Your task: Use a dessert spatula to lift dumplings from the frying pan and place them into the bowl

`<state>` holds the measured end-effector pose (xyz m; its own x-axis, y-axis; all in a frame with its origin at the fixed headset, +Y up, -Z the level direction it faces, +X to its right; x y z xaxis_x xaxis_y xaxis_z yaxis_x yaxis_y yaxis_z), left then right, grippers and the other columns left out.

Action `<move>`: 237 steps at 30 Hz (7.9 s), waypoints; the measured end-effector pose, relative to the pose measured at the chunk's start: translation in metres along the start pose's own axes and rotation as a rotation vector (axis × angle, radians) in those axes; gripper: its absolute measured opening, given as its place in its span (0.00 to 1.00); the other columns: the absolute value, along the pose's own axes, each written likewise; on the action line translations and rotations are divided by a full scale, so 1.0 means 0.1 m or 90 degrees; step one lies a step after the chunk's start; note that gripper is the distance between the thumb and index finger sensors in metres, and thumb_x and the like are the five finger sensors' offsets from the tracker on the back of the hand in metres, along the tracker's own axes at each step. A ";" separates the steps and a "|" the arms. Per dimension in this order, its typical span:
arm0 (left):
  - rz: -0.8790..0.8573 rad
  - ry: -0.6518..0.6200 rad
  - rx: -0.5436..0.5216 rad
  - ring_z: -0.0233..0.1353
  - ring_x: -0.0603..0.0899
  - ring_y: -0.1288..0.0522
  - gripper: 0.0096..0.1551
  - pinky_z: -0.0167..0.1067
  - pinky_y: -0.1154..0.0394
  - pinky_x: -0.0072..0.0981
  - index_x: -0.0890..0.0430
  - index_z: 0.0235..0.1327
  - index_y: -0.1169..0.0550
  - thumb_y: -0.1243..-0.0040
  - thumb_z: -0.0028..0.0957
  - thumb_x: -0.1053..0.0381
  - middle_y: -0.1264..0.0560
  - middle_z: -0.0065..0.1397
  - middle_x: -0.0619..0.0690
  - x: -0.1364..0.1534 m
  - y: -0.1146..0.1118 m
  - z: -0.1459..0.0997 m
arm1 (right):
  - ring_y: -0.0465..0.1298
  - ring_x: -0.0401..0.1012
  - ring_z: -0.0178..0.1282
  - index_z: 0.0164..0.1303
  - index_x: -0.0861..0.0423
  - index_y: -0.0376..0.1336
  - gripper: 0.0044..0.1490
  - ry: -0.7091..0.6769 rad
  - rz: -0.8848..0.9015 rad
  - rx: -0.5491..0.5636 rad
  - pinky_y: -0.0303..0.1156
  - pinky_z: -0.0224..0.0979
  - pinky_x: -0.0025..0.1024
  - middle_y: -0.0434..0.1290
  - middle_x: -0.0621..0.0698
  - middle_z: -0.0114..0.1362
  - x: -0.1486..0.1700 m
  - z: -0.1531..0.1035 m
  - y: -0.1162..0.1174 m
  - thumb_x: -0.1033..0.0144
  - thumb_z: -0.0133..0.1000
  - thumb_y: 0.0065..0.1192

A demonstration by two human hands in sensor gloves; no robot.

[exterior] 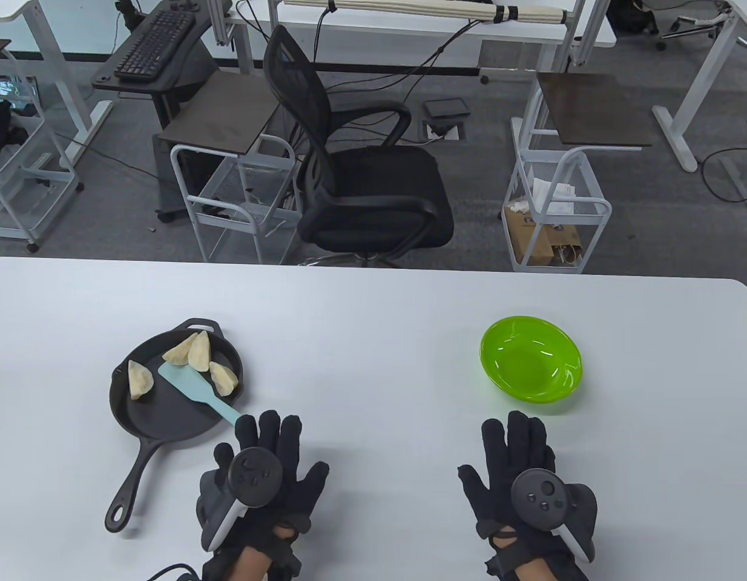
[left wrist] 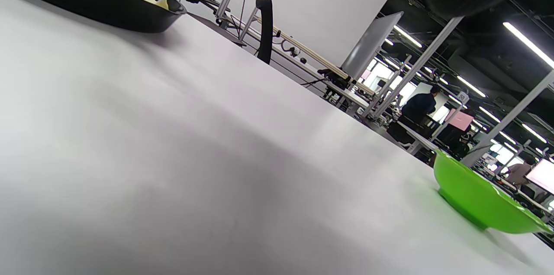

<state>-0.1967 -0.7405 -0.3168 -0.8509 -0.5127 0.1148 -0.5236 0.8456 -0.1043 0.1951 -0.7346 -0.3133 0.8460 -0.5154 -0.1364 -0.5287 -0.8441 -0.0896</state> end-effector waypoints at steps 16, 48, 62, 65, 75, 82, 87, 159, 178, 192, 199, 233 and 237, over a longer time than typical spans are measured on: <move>-0.019 0.249 -0.143 0.86 0.60 0.66 0.51 0.72 0.76 0.58 0.40 0.82 0.49 0.45 0.51 0.25 0.53 0.91 0.46 0.71 0.49 -0.02 | 0.26 0.66 0.81 0.83 0.52 0.39 0.50 -0.005 0.005 -0.011 0.28 0.78 0.69 0.28 0.60 0.84 -0.03 0.00 0.04 0.43 0.62 0.57; -0.077 0.504 -0.109 0.81 0.62 0.76 0.53 0.70 0.79 0.59 0.43 0.77 0.63 0.47 0.54 0.33 0.68 0.87 0.48 1.64 0.49 -0.01 | 0.26 0.65 0.82 0.83 0.53 0.39 0.50 -0.005 0.024 -0.018 0.28 0.78 0.69 0.29 0.61 0.84 -0.03 0.00 0.04 0.43 0.62 0.57; -0.026 0.551 -0.069 0.86 0.61 0.66 0.54 0.72 0.77 0.59 0.42 0.77 0.62 0.45 0.53 0.30 0.62 0.89 0.47 1.67 0.46 -0.03 | 0.27 0.66 0.82 0.83 0.53 0.39 0.50 -0.004 0.025 -0.027 0.28 0.78 0.69 0.29 0.61 0.84 -0.03 0.00 0.05 0.43 0.62 0.57; -0.015 0.555 -0.073 0.86 0.61 0.63 0.54 0.73 0.76 0.59 0.42 0.78 0.61 0.45 0.53 0.30 0.59 0.89 0.47 1.67 0.48 -0.04 | 0.27 0.66 0.82 0.83 0.53 0.39 0.50 -0.004 0.026 -0.027 0.28 0.78 0.69 0.29 0.61 0.84 -0.04 0.00 0.05 0.43 0.62 0.57; -0.027 0.566 -0.083 0.69 0.57 0.27 0.40 0.76 0.45 0.59 0.47 0.78 0.38 0.42 0.54 0.39 0.26 0.75 0.47 1.74 0.54 -0.08 | 0.28 0.66 0.82 0.83 0.54 0.39 0.50 0.008 0.048 -0.038 0.29 0.78 0.70 0.31 0.61 0.85 -0.01 0.00 0.07 0.43 0.62 0.57; -0.038 0.545 -0.058 0.46 0.52 0.18 0.36 0.64 0.30 0.56 0.48 0.72 0.29 0.39 0.52 0.35 0.14 0.52 0.43 1.71 0.50 -0.05 | 0.28 0.67 0.82 0.83 0.54 0.40 0.50 0.013 0.056 -0.042 0.29 0.78 0.69 0.31 0.61 0.85 0.00 0.00 0.07 0.43 0.62 0.57; -0.070 0.519 -0.044 0.37 0.50 0.17 0.37 0.58 0.25 0.53 0.50 0.69 0.28 0.37 0.51 0.33 0.12 0.42 0.41 1.69 0.44 0.00 | 0.28 0.67 0.82 0.83 0.54 0.40 0.50 0.017 0.059 -0.045 0.29 0.78 0.70 0.31 0.61 0.85 0.02 0.01 0.07 0.43 0.62 0.57; -0.126 0.234 0.067 0.30 0.47 0.17 0.35 0.54 0.22 0.50 0.55 0.63 0.26 0.39 0.51 0.33 0.12 0.35 0.37 0.41 0.04 -0.08 | 0.28 0.67 0.81 0.83 0.54 0.40 0.50 0.028 0.059 -0.059 0.28 0.78 0.69 0.32 0.62 0.85 0.03 0.02 0.10 0.43 0.62 0.57; -0.087 0.175 0.118 0.29 0.47 0.17 0.35 0.54 0.22 0.50 0.55 0.62 0.26 0.41 0.51 0.33 0.11 0.34 0.37 0.12 -0.22 -0.11 | 0.28 0.67 0.81 0.83 0.54 0.39 0.50 0.028 0.059 -0.069 0.28 0.78 0.69 0.32 0.62 0.85 0.03 0.03 0.12 0.43 0.62 0.57; -0.082 0.137 0.208 0.32 0.48 0.16 0.36 0.56 0.23 0.51 0.53 0.63 0.27 0.40 0.50 0.32 0.11 0.37 0.38 -0.05 -0.52 -0.12 | 0.29 0.68 0.82 0.83 0.54 0.39 0.50 0.027 0.073 -0.094 0.28 0.78 0.70 0.32 0.62 0.85 0.01 0.03 0.18 0.43 0.62 0.57; -0.074 0.095 0.276 0.34 0.49 0.15 0.37 0.57 0.23 0.52 0.54 0.64 0.28 0.38 0.50 0.32 0.11 0.40 0.39 -0.15 -0.68 -0.11 | 0.34 0.69 0.82 0.83 0.54 0.40 0.50 0.024 0.097 -0.115 0.30 0.78 0.71 0.35 0.62 0.86 -0.01 0.04 0.23 0.43 0.62 0.57; -0.028 0.009 0.411 0.37 0.52 0.14 0.40 0.56 0.23 0.50 0.53 0.66 0.29 0.38 0.50 0.30 0.10 0.40 0.41 -0.35 -1.01 -0.18 | 0.78 0.52 0.47 0.74 0.63 0.57 0.40 0.085 0.208 -0.228 0.64 0.72 0.63 0.77 0.55 0.57 0.02 0.06 0.59 0.52 0.61 0.68; -0.031 0.007 0.418 0.37 0.51 0.14 0.40 0.55 0.24 0.50 0.53 0.67 0.29 0.38 0.50 0.30 0.10 0.41 0.42 -0.35 -1.01 -0.18 | 0.78 0.52 0.44 0.74 0.63 0.58 0.39 0.073 0.219 -0.227 0.65 0.71 0.63 0.77 0.55 0.55 -0.01 0.05 0.52 0.53 0.61 0.68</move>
<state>-0.1131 -0.8053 -0.2928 -0.8264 -0.5443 0.1443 -0.4827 0.5528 -0.6793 0.1659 -0.7774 -0.3226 0.6399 -0.7683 0.0125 -0.7385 -0.6105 0.2862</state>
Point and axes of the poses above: the tracker on the back of each hand, its own x axis roughly to the little-finger side, its own z axis roughly from the wrist to the fingertips, y = z × x, the point moved 5 cm from there along z, roughly from the wrist to the fingertips
